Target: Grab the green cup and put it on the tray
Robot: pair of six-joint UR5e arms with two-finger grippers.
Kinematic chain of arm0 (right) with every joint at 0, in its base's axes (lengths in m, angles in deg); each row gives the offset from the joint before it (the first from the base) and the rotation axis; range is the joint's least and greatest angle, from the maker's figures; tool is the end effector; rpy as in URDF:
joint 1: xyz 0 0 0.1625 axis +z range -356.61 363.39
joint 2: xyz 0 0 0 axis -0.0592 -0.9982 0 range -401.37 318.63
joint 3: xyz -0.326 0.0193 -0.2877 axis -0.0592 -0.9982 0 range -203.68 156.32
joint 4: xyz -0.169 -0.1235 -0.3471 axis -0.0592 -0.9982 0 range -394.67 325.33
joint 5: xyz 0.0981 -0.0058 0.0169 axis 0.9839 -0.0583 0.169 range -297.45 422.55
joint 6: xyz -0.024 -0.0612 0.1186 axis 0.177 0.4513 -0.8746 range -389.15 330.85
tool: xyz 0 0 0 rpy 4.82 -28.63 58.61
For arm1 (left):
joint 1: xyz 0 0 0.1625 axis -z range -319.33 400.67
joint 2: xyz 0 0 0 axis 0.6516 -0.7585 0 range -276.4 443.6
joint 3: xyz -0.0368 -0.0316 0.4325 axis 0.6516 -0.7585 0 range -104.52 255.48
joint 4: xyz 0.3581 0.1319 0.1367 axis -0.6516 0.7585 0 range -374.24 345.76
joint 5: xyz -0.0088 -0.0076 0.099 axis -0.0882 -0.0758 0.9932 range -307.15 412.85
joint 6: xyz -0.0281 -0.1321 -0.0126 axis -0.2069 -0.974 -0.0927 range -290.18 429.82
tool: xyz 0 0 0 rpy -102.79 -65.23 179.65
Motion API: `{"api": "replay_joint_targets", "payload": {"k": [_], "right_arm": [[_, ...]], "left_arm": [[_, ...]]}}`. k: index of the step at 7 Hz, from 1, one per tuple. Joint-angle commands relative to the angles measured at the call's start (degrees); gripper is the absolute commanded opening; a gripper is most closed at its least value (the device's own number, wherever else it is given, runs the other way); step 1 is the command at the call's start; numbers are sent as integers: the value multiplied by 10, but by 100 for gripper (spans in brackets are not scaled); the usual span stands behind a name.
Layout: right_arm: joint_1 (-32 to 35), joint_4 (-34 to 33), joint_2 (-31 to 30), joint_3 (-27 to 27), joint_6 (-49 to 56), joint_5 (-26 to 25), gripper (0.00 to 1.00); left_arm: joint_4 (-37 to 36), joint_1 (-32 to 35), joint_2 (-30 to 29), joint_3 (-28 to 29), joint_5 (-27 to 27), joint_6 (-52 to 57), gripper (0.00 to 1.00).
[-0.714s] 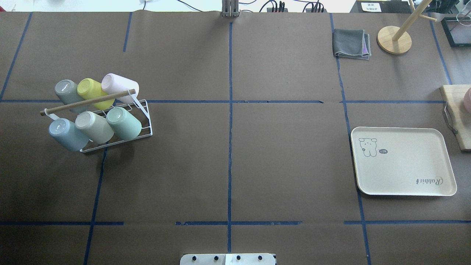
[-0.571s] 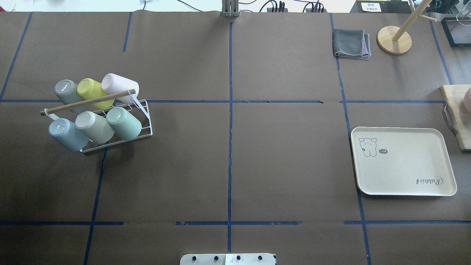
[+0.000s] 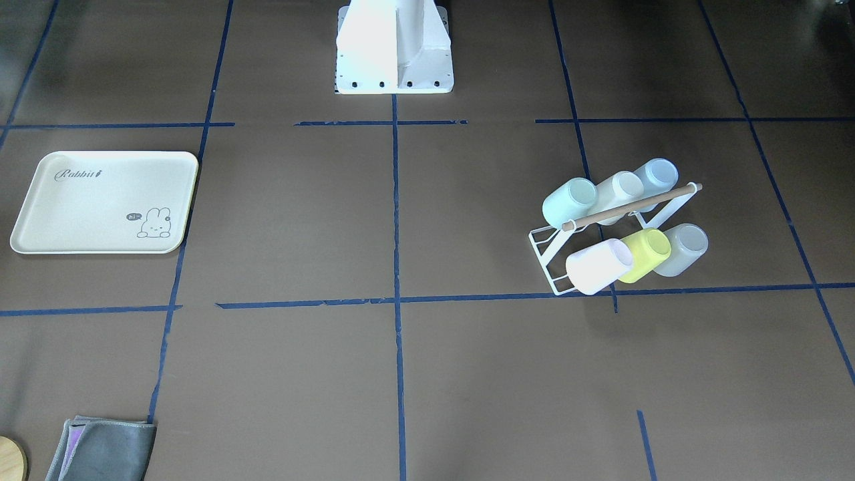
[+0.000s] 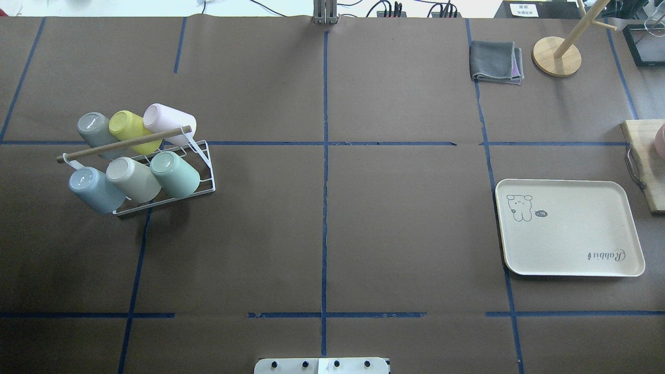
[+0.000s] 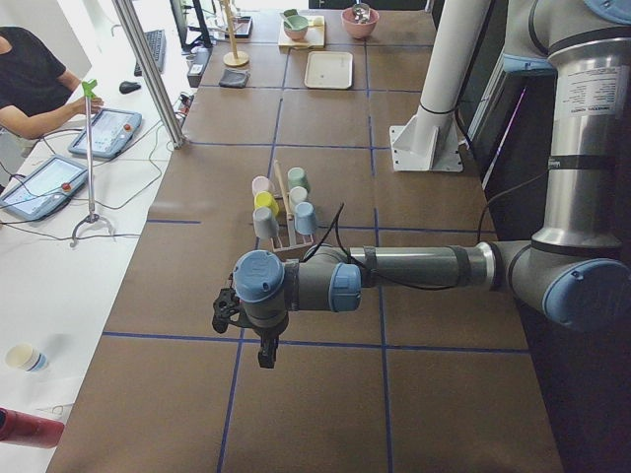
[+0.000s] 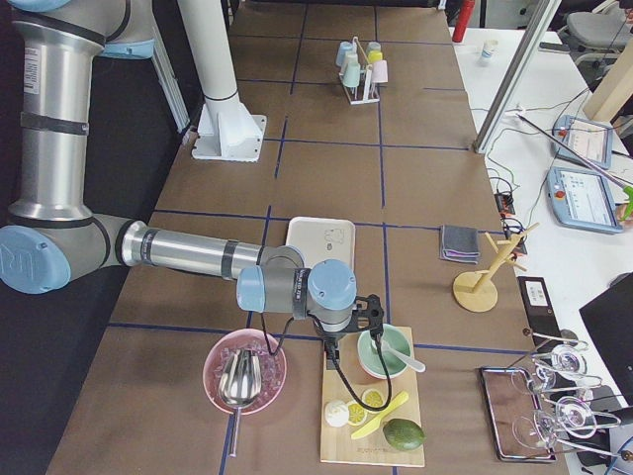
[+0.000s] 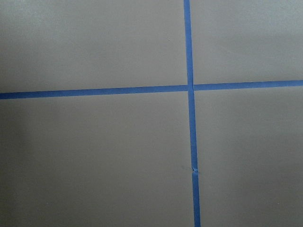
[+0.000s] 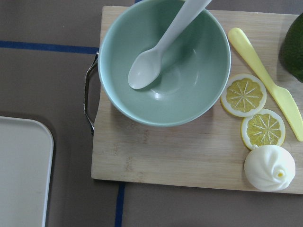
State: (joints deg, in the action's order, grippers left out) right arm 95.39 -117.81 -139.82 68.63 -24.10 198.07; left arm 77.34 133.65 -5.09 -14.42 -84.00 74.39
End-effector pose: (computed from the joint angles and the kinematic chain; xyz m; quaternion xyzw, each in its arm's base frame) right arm 0.0511 -0.4161 0.7275 0.0296 -0.3858 -0.0271 0.9217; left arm -0.0589 -0.4703 0.6995 0.0275 0.3965 0.0133 0.9175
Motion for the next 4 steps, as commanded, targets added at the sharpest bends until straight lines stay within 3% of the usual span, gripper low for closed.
{"api": "replay_joint_targets", "payload": {"k": [1, 4], "right_arm": [[0, 0, 0, 2, 0, 0, 100], [0, 1, 0, 5, 0, -1, 100]], "left_arm": [[0, 0, 0, -1, 0, 0, 100], [0, 0, 0, -1, 1, 0, 100]]}}
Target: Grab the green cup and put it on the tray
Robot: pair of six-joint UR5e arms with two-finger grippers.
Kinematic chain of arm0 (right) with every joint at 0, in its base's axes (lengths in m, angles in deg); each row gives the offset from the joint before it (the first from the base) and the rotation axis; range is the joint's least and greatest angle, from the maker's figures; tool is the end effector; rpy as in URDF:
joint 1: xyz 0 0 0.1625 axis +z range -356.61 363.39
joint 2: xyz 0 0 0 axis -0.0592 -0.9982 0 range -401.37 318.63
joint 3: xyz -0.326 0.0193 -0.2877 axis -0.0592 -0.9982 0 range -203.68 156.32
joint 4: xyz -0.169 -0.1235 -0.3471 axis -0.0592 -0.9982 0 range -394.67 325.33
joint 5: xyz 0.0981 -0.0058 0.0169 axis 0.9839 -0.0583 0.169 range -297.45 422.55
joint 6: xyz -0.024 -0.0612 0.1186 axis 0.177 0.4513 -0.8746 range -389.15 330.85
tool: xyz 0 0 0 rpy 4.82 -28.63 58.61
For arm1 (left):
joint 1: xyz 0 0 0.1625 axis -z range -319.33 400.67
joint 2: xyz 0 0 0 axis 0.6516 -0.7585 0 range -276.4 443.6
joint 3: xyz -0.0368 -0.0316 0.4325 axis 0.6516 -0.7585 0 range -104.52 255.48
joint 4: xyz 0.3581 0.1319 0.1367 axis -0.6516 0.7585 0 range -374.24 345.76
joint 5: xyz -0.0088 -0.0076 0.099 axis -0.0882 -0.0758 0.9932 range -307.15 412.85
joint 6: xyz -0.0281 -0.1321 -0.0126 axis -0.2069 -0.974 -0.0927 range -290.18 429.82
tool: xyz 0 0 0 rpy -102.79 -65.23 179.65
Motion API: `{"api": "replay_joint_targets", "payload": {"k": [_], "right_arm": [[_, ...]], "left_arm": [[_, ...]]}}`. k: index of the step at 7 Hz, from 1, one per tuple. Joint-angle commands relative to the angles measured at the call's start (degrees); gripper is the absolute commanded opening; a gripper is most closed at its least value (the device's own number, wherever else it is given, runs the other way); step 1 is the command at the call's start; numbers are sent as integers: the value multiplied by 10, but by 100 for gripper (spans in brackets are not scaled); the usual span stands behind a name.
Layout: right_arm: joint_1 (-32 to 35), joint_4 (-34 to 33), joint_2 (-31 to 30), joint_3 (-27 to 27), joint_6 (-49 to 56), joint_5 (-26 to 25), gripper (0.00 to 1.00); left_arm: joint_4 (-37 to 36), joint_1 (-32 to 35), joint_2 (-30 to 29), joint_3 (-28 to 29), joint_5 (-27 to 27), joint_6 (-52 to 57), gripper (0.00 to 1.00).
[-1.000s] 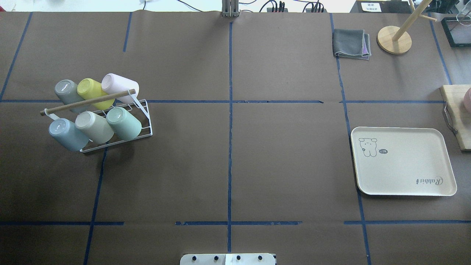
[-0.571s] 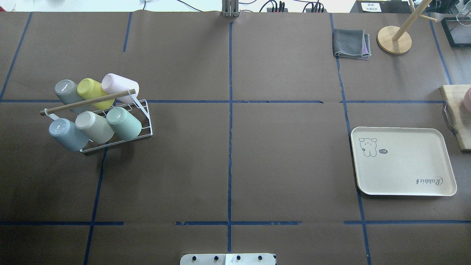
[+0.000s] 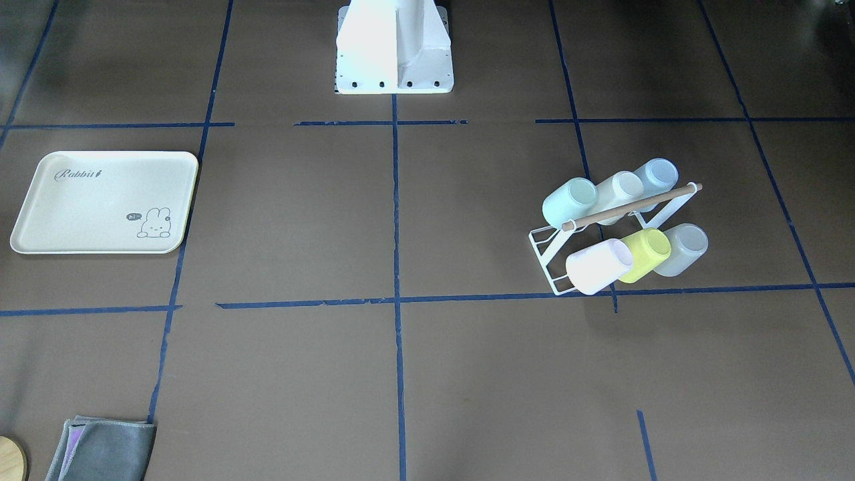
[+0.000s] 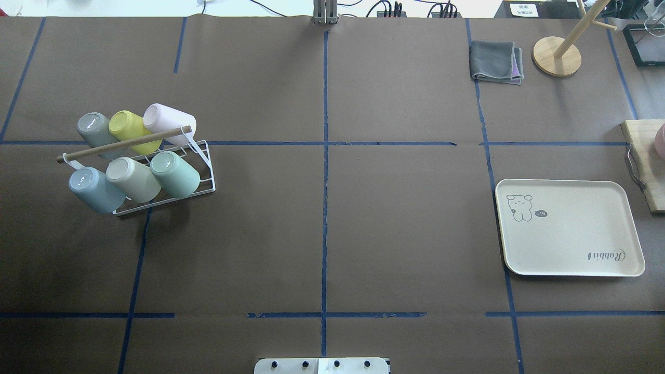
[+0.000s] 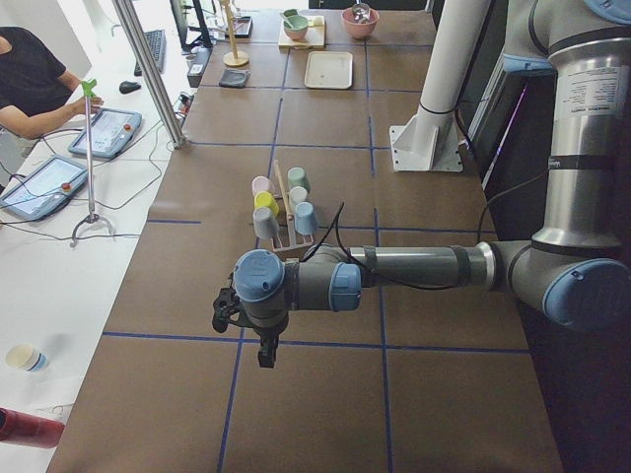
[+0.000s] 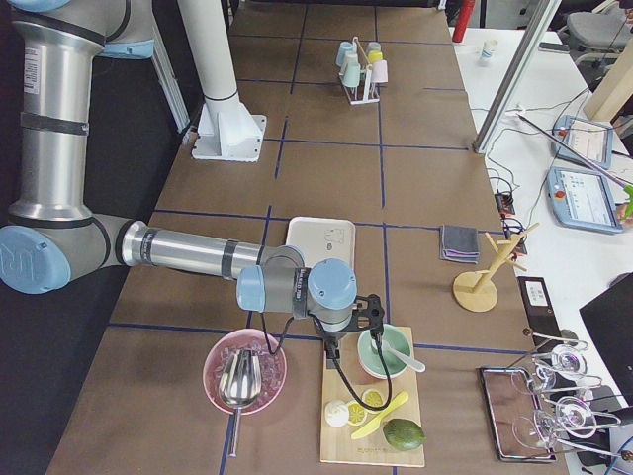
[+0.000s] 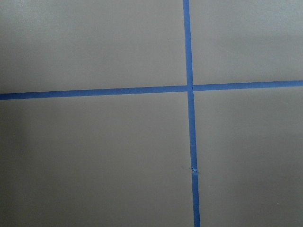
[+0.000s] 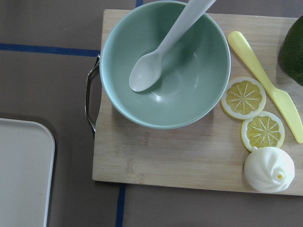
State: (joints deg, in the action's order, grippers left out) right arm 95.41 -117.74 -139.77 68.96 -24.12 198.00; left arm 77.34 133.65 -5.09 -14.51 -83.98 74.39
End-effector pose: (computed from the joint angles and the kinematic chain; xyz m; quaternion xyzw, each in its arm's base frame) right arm 0.0514 -0.4174 0.7244 0.0332 -0.3850 -0.0283 0.9219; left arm -0.0590 -0.4704 0.6988 0.0282 0.3963 0.0136 0.9176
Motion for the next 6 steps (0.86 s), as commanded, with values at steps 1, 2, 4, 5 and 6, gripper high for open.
{"api": "replay_joint_targets", "payload": {"k": [1, 2, 4, 5, 6], "right_arm": [[0, 0, 0, 3, -2, 0, 100], [0, 0, 5, 3, 0, -1, 100], [0, -4, 23, -11, -2, 2, 100], [-1, 1, 24, -23, 1, 4, 100], [-2, 4, 23, -21, -6, 12, 100]], "left_arm": [[0, 0, 0, -1, 1, 0, 100], [0, 0, 0, -5, 1, 0, 100], [0, 0, 0, -6, 2, 0, 100], [0, 1, 0, -9, 2, 0, 100], [0, 0, 0, -12, 2, -1, 100]]}}
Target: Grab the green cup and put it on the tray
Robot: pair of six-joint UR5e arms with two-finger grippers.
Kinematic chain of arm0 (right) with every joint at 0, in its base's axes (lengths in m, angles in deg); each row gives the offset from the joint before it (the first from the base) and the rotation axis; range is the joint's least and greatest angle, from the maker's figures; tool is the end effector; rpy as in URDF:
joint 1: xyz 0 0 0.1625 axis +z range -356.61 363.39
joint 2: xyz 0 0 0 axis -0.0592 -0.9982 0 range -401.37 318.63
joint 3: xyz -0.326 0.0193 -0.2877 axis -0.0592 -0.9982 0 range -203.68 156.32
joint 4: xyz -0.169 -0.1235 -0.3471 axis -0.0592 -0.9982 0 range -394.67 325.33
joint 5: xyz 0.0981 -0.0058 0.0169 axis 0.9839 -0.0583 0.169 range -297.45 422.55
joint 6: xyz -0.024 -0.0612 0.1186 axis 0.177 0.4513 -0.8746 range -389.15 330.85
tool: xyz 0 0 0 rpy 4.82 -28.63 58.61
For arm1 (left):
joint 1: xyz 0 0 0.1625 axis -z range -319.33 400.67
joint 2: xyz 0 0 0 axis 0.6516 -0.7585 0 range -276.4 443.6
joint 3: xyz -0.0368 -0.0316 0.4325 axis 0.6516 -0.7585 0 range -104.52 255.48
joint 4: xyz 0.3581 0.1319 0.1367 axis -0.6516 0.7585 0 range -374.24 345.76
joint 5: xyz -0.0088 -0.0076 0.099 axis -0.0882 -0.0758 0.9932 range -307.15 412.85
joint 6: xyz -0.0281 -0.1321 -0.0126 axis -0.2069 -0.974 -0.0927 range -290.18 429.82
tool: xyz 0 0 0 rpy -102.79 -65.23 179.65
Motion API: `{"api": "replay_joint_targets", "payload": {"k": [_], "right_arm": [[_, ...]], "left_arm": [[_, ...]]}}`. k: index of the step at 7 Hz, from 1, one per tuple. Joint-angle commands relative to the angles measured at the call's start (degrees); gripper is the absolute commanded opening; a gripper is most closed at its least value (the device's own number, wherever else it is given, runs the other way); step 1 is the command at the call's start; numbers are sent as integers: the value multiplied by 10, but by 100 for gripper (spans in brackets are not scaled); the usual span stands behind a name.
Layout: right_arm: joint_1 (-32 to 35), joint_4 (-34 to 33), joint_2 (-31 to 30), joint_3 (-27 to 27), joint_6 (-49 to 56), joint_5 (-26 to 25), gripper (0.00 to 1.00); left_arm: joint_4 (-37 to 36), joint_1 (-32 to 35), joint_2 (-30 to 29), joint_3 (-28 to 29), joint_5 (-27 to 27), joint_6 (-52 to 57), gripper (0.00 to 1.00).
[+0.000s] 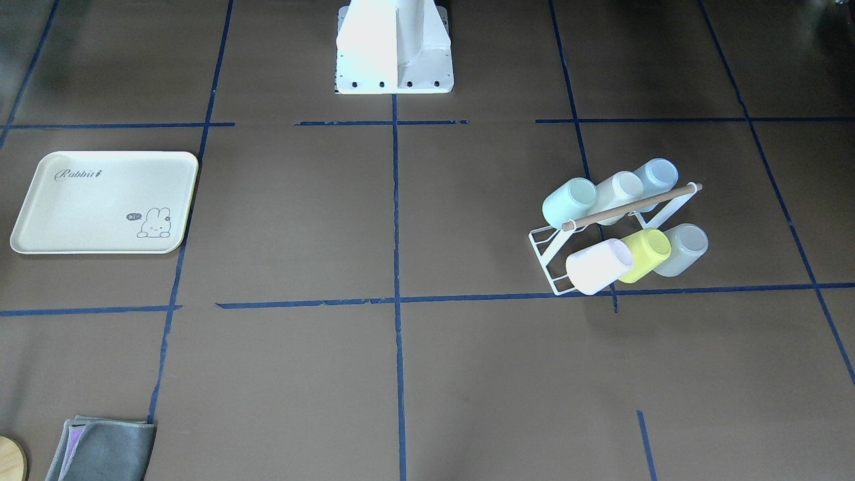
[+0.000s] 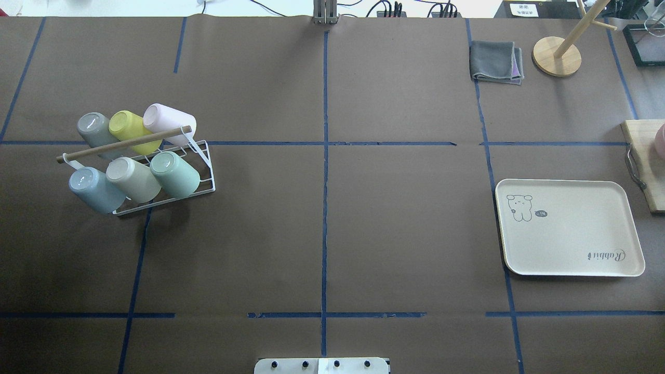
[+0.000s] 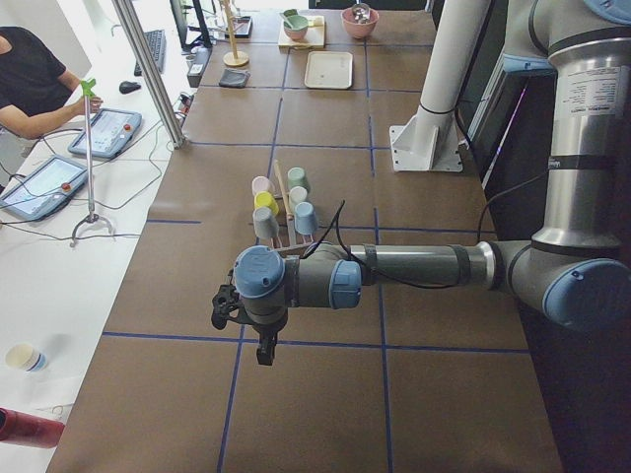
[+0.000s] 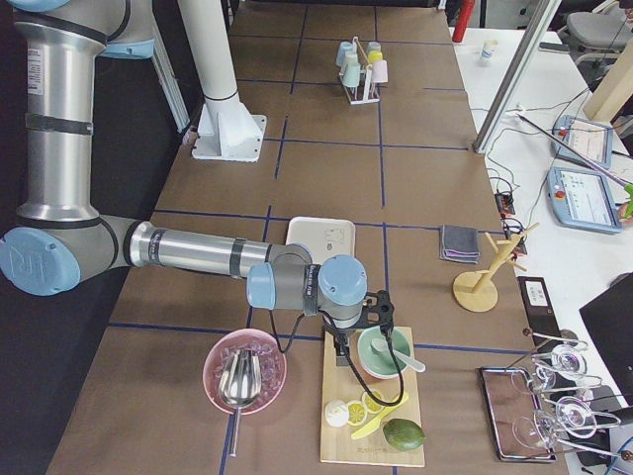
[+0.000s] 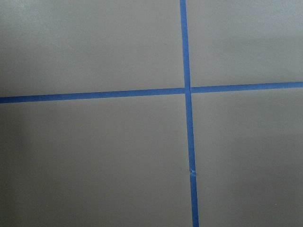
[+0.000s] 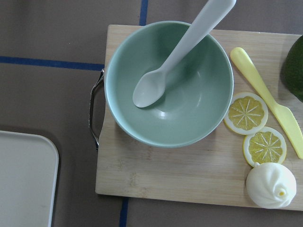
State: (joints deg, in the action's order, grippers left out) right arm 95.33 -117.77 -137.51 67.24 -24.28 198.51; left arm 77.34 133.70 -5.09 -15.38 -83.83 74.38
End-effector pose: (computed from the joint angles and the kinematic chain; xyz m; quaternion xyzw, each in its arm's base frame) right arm 0.0506 -0.4357 0.7212 0.0367 -0.3889 -0.0293 0.9201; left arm -0.0597 -0.4718 0.6917 0.0353 0.3946 0.0162 0.9180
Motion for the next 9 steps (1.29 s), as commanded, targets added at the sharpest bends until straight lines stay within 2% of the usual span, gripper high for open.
{"api": "replay_joint_targets", "payload": {"k": [1, 6, 7, 8, 9], "right_arm": [[-5, 6, 0, -2, -33, 13, 100], [-54, 7, -41, 82, -128, 24, 99], [-71, 42, -55, 89, -163, 22, 99], [-103, 164, -90, 87, -260, 16, 99], [-144, 250, -106, 84, -355, 11, 99]], "left_arm": [[0, 0, 0, -4, 0, -1, 100], [2, 0, 11, -15, -1, -1, 100], [2, 0, 18, -25, -1, -1, 100], [2, 0, 19, -26, -1, -1, 100], [2, 0, 18, -25, 0, -1, 100]]}}
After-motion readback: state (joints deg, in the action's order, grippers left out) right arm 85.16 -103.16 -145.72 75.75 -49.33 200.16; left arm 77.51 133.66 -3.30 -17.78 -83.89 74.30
